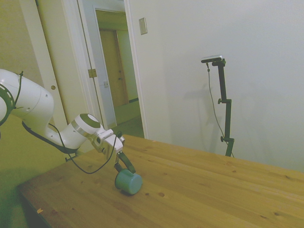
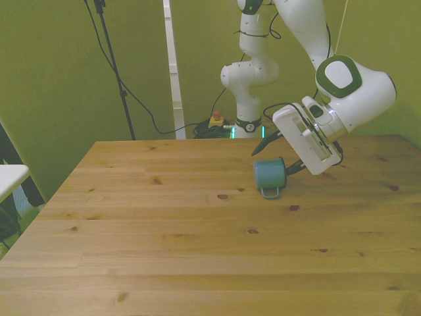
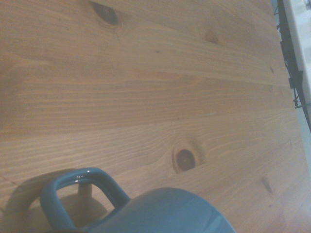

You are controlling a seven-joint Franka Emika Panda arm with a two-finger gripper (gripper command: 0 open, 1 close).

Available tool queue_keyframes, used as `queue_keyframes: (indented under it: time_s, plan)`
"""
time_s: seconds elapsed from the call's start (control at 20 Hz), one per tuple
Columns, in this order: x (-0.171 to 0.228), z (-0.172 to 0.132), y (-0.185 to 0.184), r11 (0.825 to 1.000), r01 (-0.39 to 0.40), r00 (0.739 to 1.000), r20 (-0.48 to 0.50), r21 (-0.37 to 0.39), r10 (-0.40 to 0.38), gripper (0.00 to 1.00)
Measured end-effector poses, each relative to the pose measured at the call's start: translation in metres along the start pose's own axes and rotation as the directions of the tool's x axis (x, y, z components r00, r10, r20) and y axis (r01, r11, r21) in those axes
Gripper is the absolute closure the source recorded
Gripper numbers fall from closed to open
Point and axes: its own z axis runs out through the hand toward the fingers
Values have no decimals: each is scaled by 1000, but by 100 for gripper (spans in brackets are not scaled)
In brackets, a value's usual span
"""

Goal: Flip the mug upright

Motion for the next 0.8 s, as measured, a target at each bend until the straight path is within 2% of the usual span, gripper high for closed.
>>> queue_keyframes:
  time_s: [0.8]
  plan:
    - [-1, 8, -2, 1000, 6, 1000, 4, 0, -6, 100]
